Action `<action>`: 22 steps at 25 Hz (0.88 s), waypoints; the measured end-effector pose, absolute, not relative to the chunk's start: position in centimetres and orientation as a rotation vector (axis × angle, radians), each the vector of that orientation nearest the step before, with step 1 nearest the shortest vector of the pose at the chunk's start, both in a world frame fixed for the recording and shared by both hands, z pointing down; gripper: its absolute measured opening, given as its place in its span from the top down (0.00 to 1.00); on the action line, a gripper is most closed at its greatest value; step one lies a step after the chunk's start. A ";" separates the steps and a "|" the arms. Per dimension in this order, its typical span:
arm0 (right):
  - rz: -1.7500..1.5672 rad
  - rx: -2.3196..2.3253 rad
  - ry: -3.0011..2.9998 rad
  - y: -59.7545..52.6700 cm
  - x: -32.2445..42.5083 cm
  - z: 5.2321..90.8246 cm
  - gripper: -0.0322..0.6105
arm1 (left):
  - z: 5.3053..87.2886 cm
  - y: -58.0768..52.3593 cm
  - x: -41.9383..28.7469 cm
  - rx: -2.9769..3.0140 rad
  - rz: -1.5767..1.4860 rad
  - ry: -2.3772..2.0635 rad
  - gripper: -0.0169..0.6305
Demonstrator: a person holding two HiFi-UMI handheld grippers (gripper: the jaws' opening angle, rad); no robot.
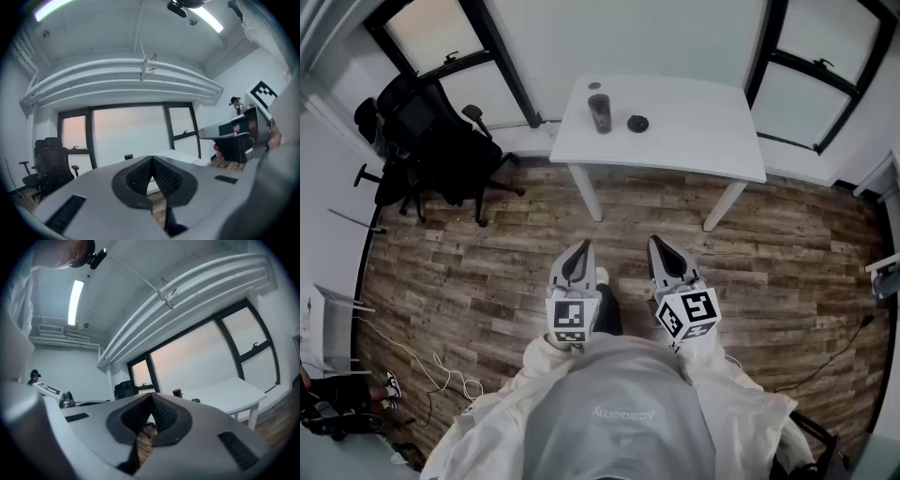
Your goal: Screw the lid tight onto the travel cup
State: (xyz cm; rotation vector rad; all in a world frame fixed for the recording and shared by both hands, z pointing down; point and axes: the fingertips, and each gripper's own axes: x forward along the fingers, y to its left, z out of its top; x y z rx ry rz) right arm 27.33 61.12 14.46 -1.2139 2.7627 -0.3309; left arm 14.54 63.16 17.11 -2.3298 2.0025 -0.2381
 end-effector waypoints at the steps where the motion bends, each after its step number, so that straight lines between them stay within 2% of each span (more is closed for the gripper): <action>1: -0.334 -1.219 2.765 59.7 26.6 14.8 0.92 | 17.4 61.7 13.9 -2.336 -0.236 1.995 0.97; 7: -0.346 -1.255 2.788 49.1 19.8 17.0 0.92 | 19.7 50.7 7.6 -2.373 -0.231 1.974 0.97; 16: -0.383 -1.362 2.817 27.0 6.7 16.8 0.92 | 19.8 28.3 -7.1 -2.424 -0.252 1.990 0.97; 22: -0.414 -1.482 2.791 17.5 5.1 16.9 0.92 | 20.5 18.2 -10.1 -2.483 -0.275 1.951 0.97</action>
